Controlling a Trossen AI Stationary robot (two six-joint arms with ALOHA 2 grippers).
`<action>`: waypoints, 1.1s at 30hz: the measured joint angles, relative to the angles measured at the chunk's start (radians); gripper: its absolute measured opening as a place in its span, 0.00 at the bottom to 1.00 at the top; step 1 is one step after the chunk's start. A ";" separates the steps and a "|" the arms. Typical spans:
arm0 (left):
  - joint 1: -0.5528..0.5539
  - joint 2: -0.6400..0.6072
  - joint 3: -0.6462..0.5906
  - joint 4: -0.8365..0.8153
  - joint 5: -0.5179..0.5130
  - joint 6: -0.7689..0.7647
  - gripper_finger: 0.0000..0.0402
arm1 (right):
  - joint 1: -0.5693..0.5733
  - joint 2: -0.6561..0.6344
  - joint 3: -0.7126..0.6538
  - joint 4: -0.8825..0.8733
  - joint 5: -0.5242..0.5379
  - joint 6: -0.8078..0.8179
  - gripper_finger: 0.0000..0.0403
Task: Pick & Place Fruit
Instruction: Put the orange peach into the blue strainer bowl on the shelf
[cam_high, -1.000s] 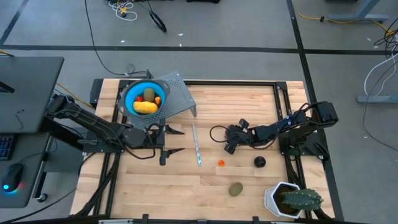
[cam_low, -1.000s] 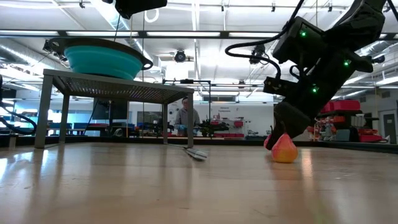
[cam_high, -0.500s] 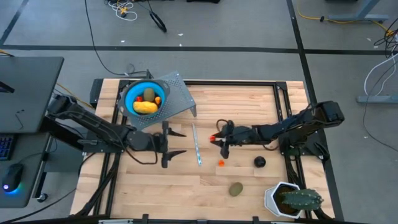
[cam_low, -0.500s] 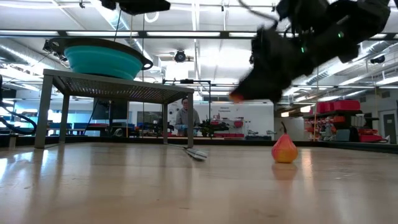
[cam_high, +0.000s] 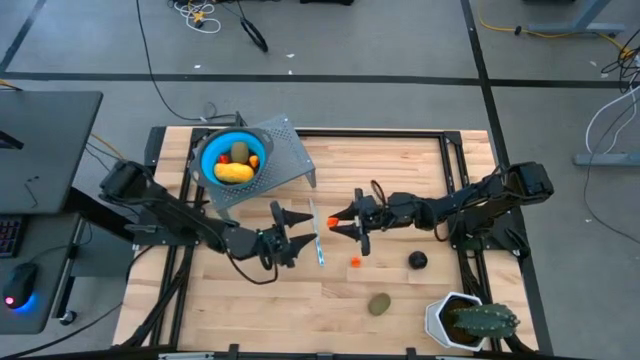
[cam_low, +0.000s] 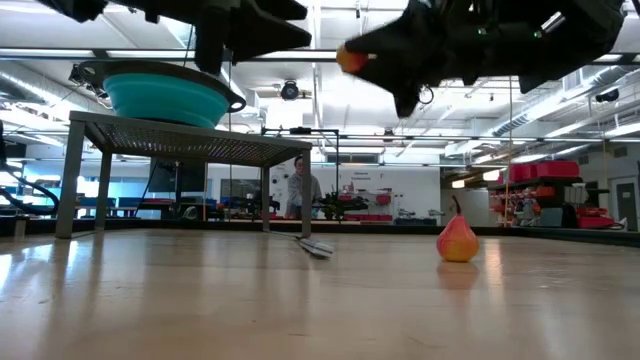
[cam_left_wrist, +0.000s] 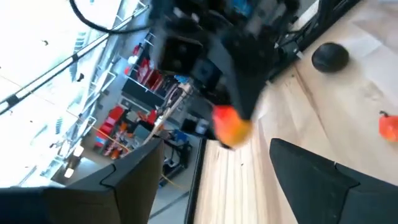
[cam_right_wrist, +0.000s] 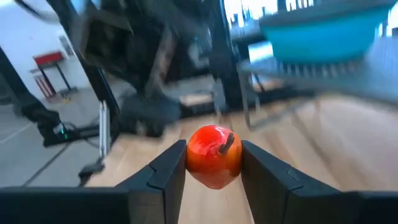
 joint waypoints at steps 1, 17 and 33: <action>0.001 0.011 0.000 0.012 0.000 0.015 0.76 | 0.000 0.000 0.000 0.028 0.000 -0.015 0.36; 0.004 0.074 0.000 0.182 0.035 0.142 0.80 | 0.022 0.001 0.000 0.140 0.002 -0.005 0.36; 0.006 0.074 0.003 0.181 0.100 0.148 0.80 | 0.047 0.163 0.080 0.271 0.048 -0.018 0.36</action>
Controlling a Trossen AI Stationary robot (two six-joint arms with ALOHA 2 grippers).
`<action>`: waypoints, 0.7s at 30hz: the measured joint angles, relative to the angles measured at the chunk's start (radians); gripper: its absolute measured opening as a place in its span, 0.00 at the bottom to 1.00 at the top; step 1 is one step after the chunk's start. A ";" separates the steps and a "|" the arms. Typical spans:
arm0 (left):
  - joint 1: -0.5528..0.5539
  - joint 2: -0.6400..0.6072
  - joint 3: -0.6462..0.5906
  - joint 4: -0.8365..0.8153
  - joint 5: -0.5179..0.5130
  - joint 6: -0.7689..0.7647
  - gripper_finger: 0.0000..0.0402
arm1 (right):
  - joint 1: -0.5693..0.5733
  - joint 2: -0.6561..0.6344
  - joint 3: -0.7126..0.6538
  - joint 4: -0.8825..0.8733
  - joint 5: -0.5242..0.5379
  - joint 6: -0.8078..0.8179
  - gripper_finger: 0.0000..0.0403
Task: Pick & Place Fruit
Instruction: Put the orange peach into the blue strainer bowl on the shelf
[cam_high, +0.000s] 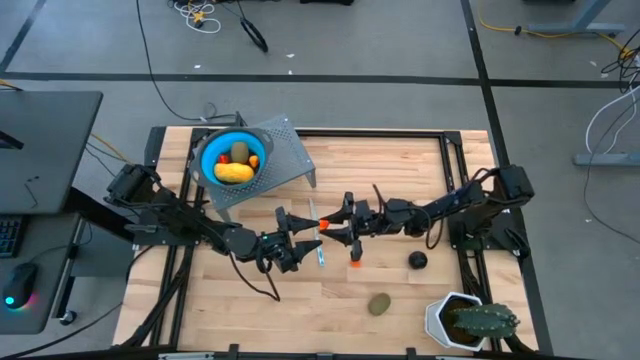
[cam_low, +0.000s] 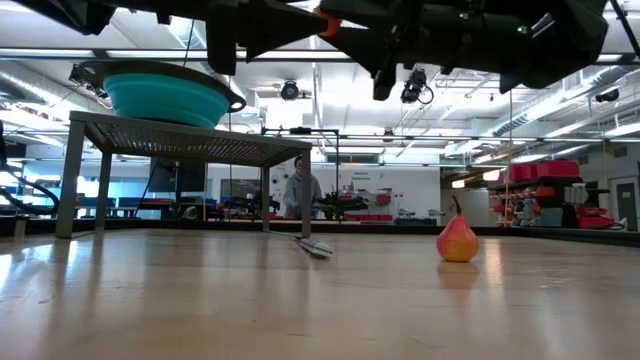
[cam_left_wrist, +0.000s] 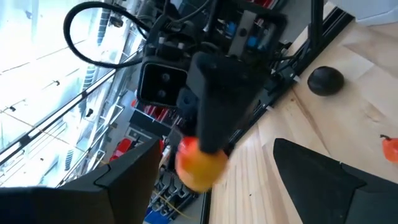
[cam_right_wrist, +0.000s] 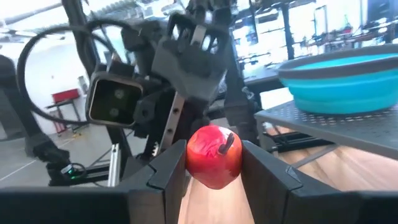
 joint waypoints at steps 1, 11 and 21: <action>0.000 0.000 0.002 0.000 -0.001 0.000 0.80 | 0.001 0.014 0.011 -0.001 -0.003 -0.006 0.36; 0.000 0.000 0.002 -0.004 -0.040 0.000 0.80 | 0.002 0.030 0.020 -0.001 -0.003 -0.001 0.36; 0.000 0.000 0.002 -0.004 -0.017 -0.002 0.71 | 0.002 0.030 0.020 0.007 -0.003 0.002 0.36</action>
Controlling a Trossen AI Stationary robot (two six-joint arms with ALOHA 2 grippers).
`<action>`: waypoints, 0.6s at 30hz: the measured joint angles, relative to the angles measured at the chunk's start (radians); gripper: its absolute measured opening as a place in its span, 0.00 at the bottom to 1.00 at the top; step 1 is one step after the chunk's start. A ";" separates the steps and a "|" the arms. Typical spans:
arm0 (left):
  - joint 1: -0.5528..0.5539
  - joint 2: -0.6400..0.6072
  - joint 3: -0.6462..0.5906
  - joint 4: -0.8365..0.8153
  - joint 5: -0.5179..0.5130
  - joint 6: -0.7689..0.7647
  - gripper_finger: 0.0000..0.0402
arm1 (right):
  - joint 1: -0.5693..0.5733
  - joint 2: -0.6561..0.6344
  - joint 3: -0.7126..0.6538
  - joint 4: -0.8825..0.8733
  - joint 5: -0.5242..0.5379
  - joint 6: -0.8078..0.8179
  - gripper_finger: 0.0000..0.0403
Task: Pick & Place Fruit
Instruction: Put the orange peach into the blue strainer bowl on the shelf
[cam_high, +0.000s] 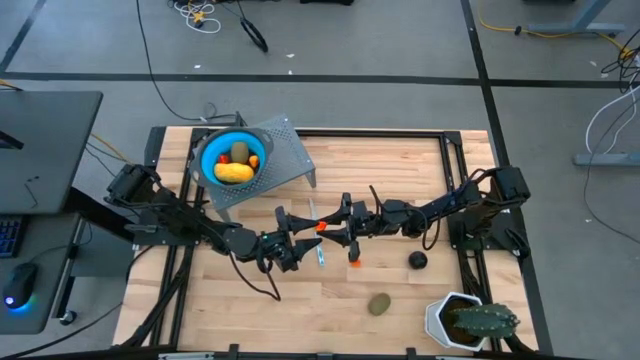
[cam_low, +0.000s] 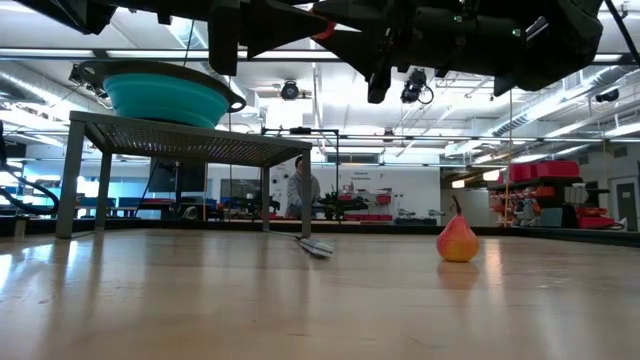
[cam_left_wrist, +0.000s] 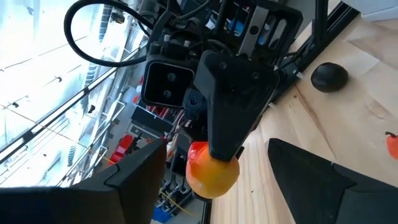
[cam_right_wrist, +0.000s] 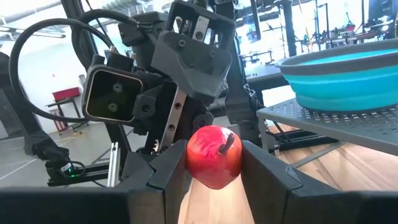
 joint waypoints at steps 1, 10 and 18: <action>0.000 0.000 0.000 0.000 0.000 0.000 0.70 | 0.000 0.000 0.000 0.000 0.000 0.000 0.36; 0.000 0.000 0.000 0.000 0.014 0.000 0.68 | 0.009 0.022 0.030 0.001 -0.003 0.003 0.36; 0.000 0.000 0.000 0.000 -0.004 -0.001 0.68 | 0.011 0.043 0.040 -0.006 -0.002 0.000 0.36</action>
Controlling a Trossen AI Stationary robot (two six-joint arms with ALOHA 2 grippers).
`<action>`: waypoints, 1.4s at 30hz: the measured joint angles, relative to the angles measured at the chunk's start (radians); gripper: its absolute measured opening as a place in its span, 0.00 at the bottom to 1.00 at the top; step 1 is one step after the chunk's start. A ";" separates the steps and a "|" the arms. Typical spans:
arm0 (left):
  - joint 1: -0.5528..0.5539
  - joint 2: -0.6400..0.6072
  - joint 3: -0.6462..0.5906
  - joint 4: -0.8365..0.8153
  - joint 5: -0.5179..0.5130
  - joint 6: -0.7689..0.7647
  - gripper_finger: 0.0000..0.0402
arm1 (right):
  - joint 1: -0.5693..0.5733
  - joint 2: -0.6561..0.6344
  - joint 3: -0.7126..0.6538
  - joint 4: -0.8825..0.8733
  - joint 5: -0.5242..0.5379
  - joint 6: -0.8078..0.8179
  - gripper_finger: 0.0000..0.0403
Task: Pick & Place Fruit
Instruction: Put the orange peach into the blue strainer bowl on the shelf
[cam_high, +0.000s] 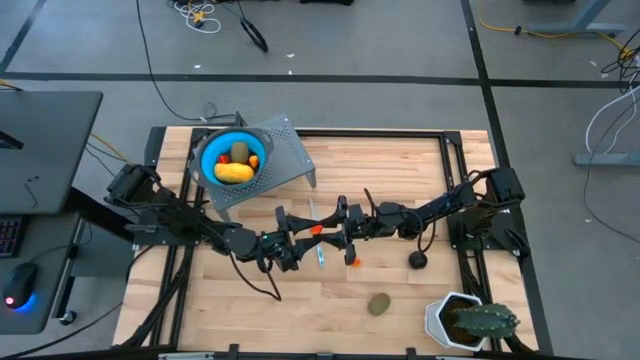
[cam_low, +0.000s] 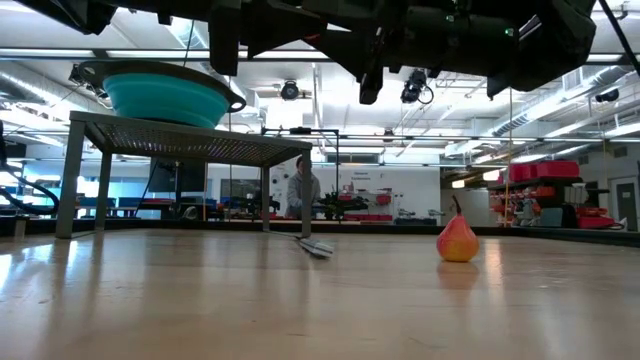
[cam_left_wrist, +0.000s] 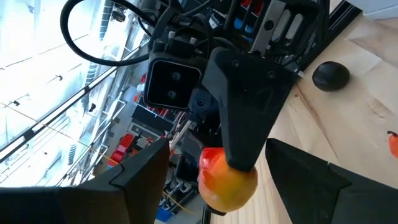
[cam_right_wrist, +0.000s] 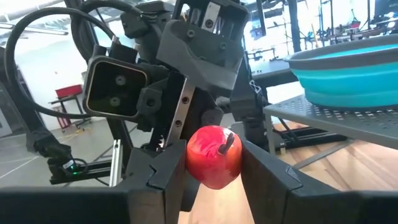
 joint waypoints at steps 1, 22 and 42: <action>0.000 0.000 0.000 0.000 0.000 0.000 0.68 | 0.000 0.000 0.000 0.002 0.000 0.000 0.36; 0.000 0.000 0.000 -0.025 0.000 -0.014 0.52 | 0.000 0.000 -0.001 -0.002 0.000 0.000 0.36; -0.003 0.000 0.000 -0.034 0.005 0.005 0.34 | -0.001 0.000 -0.001 -0.002 -0.038 -0.039 0.36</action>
